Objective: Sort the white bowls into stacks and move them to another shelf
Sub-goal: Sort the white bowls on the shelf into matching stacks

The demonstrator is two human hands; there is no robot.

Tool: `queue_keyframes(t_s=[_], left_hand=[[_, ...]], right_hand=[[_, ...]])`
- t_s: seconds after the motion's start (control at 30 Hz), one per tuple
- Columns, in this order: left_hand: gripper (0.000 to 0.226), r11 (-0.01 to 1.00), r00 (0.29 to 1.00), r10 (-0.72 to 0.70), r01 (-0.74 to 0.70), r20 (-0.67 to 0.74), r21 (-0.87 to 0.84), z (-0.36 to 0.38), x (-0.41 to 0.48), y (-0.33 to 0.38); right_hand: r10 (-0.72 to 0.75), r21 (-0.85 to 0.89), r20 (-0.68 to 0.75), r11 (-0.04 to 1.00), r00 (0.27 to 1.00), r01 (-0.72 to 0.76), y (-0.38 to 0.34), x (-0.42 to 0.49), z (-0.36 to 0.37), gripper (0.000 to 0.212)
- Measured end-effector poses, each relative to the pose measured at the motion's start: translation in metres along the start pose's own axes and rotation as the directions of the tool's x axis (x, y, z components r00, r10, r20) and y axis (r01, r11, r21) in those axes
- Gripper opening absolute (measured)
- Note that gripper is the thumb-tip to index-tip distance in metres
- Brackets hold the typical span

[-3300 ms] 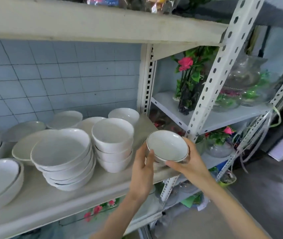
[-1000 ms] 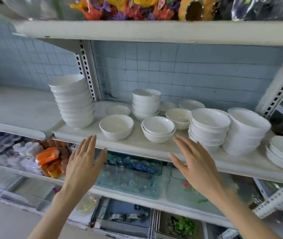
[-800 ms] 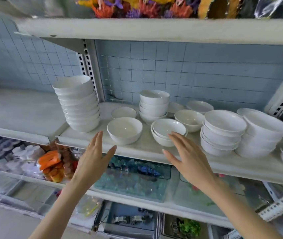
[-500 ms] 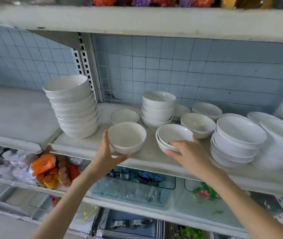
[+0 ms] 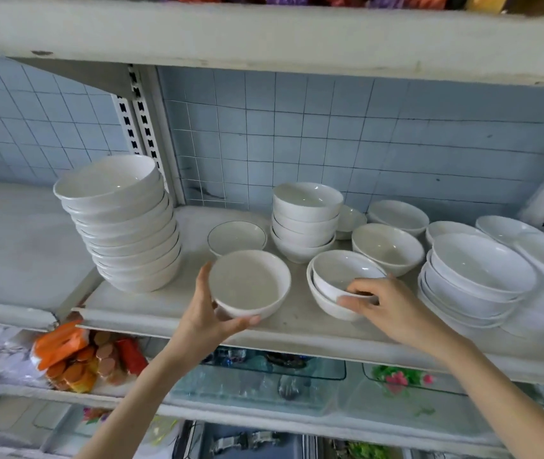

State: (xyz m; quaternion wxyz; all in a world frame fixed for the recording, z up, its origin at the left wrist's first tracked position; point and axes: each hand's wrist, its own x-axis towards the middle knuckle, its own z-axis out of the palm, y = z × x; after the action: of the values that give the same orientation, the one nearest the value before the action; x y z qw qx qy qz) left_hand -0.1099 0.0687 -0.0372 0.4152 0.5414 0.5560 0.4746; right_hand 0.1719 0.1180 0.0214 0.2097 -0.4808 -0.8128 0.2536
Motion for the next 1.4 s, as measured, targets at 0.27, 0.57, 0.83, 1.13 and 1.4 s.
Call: queue_keyframes(t_s=[0.27,0.57,0.83,1.13,1.4], left_hand=[[0.122,0.999,0.998,0.044,-0.043,0.044,-0.025,-0.006,-0.001,0.001],[0.123,0.984,0.987,0.158,-0.154,-0.038,0.089,-0.002,-0.005,0.005],[0.141,0.969,0.974,0.211,-0.198,-0.078,0.147,0.002,-0.002,0.010],[0.119,0.985,0.984,0.174,-0.174,0.039,0.006,-0.004,0.006,0.010],[0.136,0.993,0.990,0.113,-0.108,0.079,-0.056,-0.004,0.008,0.008]], right_hand=[[0.052,0.060,-0.169,0.997,0.984,-0.042,-0.008,-0.009,0.000,0.026],[0.075,0.091,-0.342,0.995,0.937,-0.047,-0.015,-0.013,0.011,0.013],[-0.010,0.082,-0.520,0.995,0.854,0.061,-0.031,-0.023,-0.006,0.008],[-0.175,-0.166,-0.731,0.983,0.659,0.077,-0.019,-0.049,-0.064,0.020],[-0.225,-0.388,-0.747,0.912,0.626,-0.135,0.018,-0.069,-0.078,0.030]])
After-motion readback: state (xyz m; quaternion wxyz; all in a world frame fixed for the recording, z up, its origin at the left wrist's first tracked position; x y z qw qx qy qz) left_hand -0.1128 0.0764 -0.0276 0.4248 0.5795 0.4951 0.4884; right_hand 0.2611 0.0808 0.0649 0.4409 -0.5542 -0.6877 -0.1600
